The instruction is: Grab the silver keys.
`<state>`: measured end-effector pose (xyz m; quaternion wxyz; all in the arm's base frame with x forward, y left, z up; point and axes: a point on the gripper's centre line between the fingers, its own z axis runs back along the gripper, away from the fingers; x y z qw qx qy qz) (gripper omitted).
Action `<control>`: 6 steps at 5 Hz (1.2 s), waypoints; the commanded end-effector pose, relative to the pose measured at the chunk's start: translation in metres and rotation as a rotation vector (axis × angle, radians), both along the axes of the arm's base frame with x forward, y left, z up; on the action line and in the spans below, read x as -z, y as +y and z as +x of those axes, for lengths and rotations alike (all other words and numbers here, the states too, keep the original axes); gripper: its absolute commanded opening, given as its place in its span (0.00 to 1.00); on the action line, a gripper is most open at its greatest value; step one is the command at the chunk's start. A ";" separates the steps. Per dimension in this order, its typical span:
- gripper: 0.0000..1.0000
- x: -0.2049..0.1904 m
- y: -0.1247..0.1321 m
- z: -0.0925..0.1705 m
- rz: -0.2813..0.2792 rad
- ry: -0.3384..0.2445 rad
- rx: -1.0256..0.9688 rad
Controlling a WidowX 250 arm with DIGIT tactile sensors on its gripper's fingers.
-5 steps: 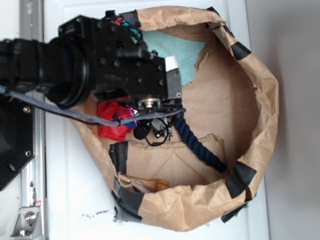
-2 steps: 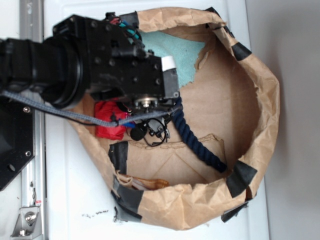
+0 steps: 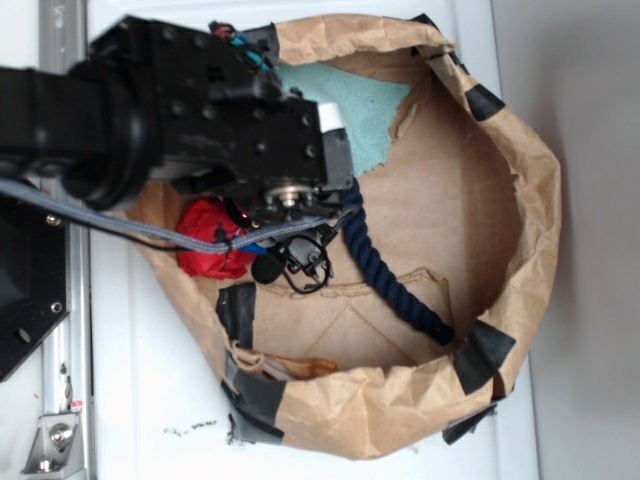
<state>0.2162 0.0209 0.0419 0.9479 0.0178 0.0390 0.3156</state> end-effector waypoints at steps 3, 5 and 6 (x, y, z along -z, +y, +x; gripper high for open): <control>0.00 -0.079 0.008 0.024 -0.085 -0.210 -0.070; 0.00 -0.128 0.002 0.019 -0.174 -0.318 -0.078; 0.00 -0.119 0.000 0.025 -0.140 -0.245 -0.096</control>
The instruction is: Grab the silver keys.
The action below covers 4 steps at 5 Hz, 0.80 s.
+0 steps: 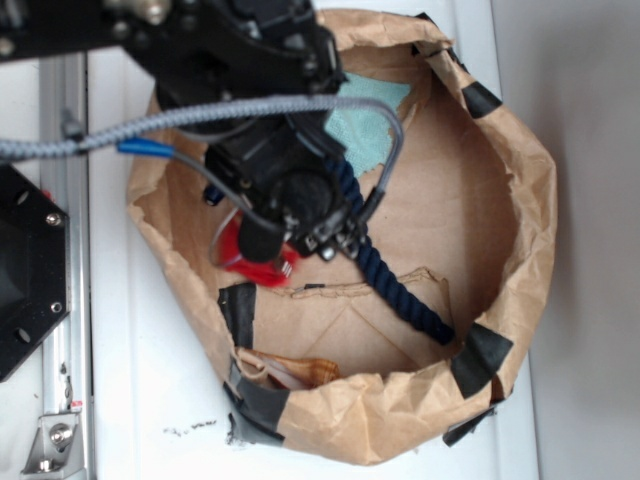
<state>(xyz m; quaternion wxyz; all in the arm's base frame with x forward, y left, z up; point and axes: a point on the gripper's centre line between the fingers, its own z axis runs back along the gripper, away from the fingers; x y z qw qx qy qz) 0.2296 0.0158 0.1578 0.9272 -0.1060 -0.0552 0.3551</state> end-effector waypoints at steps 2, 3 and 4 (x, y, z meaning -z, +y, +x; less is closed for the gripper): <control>0.00 -0.004 0.005 0.016 0.036 0.020 0.021; 0.00 -0.003 0.004 0.018 0.041 0.019 0.020; 0.00 -0.002 0.004 0.020 0.053 0.015 0.031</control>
